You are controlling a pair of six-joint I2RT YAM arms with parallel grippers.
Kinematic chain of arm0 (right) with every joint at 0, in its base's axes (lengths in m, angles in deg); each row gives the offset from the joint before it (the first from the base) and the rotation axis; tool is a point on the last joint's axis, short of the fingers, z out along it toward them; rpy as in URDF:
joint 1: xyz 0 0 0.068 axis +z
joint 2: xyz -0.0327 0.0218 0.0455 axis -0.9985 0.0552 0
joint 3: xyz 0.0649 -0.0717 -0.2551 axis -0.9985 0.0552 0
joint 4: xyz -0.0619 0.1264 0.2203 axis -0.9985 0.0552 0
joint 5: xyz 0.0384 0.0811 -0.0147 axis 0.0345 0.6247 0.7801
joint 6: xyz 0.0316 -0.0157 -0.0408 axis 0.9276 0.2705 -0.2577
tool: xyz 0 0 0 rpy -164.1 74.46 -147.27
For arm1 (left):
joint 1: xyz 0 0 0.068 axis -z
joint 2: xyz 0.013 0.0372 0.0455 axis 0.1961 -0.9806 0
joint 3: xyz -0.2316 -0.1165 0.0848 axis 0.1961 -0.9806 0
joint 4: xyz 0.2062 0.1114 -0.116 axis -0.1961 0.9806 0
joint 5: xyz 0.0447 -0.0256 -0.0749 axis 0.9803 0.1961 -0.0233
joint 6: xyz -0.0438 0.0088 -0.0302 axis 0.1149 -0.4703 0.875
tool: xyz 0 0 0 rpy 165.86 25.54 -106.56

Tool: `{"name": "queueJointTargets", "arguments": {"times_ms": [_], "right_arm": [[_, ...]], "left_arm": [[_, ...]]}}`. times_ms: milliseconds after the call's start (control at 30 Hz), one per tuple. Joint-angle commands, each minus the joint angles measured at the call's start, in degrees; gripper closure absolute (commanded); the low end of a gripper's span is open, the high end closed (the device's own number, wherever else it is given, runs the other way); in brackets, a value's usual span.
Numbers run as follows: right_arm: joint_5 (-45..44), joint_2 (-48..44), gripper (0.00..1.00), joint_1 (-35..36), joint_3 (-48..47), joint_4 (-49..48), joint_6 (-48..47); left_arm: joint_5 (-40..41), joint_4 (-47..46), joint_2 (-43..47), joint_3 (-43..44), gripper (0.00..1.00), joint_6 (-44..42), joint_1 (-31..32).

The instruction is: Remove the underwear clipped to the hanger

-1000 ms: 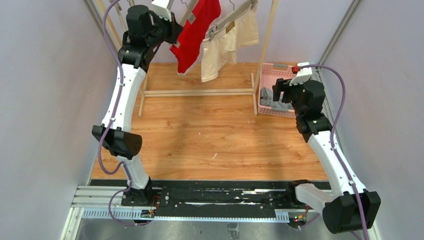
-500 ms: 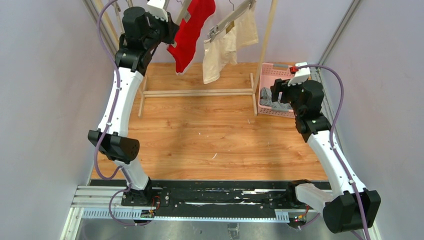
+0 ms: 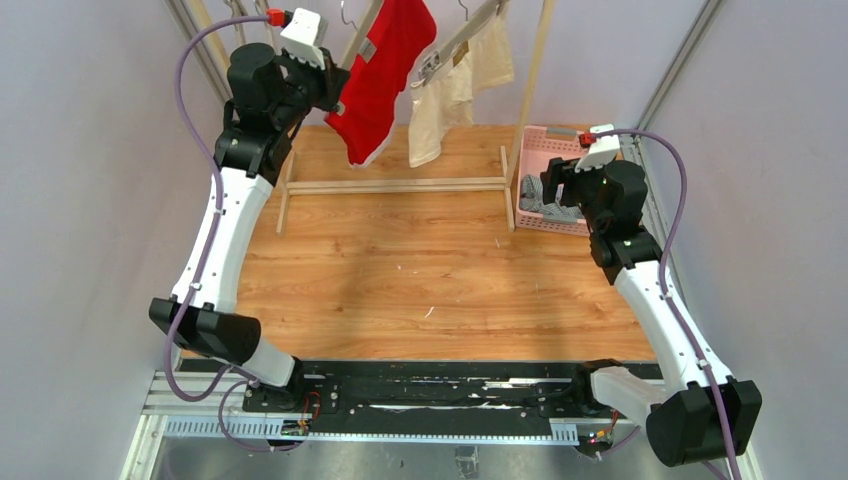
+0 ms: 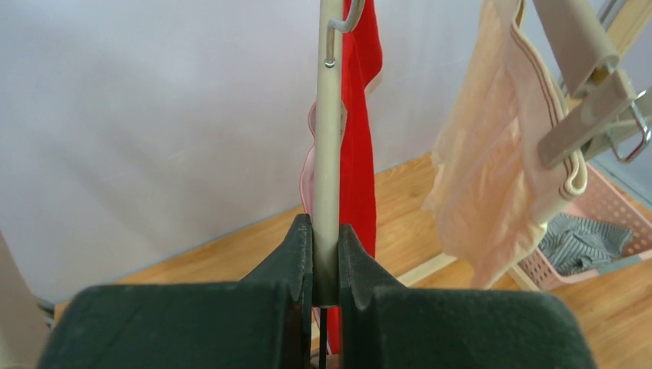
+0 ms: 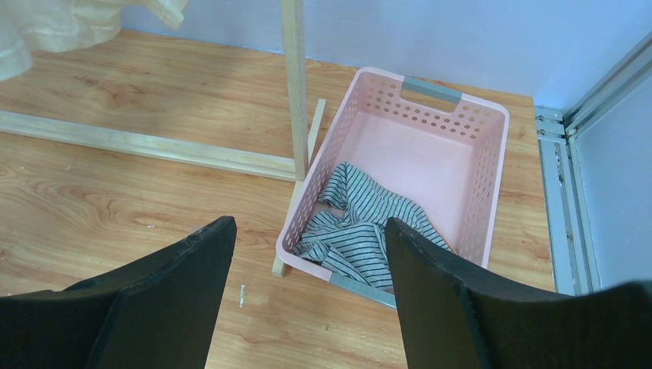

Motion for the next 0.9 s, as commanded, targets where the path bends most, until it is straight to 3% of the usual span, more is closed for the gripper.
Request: {"name": "queueJointTargets", "arguments": {"times_ms": [0, 233, 467, 667, 867], "right_arm": [[0.5, -0.3, 0.27, 1.7, 0.2, -0.6, -0.6], [1.6, -0.8, 0.27, 2.0, -0.1, 0.4, 0.3], [10.0, 0.6, 0.27, 2.7, -1.9, 3.2, 1.8], [18.7, 1.5, 0.27, 3.4, -2.5, 2.6, 5.2], [34.4, 6.5, 0.27, 3.4, -8.2, 4.3, 7.3]], "left_arm": [[1.9, -1.2, 2.8, -2.7, 1.0, -1.6, 0.4], [1.6, 8.4, 8.6, -10.0, 1.0, -1.5, 0.9], [9.6, 17.6, 26.1, -28.7, 1.0, -1.3, 6.1], [2.7, 20.1, 44.3, -46.3, 1.0, 2.8, 6.6], [-6.5, 26.2, 50.5, -50.1, 1.0, 2.9, 8.5]]}}
